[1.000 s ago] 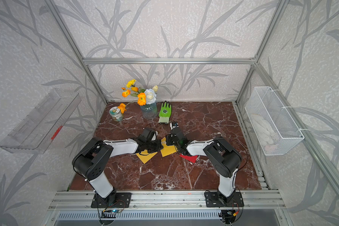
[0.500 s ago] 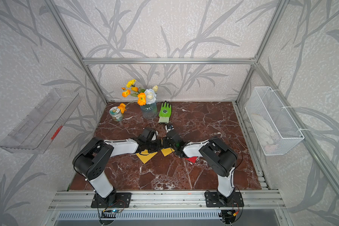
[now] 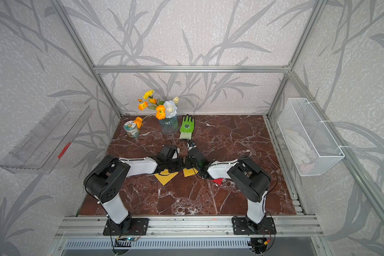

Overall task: Seal the envelope with a glue stick
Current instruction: Apply the envelope at the center of the board.

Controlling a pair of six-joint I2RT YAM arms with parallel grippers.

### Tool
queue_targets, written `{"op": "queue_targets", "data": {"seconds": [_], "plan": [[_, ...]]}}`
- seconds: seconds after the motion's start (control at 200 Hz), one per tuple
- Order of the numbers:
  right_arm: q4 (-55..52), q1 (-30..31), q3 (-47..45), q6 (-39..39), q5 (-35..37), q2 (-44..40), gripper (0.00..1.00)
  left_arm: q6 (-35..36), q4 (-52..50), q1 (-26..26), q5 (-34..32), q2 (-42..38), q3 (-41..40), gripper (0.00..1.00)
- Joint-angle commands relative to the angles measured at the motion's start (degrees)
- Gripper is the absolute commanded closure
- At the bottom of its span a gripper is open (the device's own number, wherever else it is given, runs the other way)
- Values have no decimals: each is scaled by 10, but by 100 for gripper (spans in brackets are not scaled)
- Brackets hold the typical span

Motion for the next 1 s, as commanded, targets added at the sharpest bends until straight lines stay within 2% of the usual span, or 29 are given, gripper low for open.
{"op": "queue_targets", "data": {"seconds": [0.0, 0.345, 0.81, 0.995], "plan": [[-35, -1, 9, -23, 23, -22, 100, 0, -84, -5, -30, 39, -33, 100], [-40, -5, 12, -52, 25, -57, 100, 1, -81, -5, -28, 38, -34, 100], [-23, -9, -7, -48, 41, 2, 100, 0, -79, -4, -25, 39, -35, 100], [-29, -9, -18, -53, 70, -8, 100, 0, -79, -4, -26, 39, -37, 100]]}}
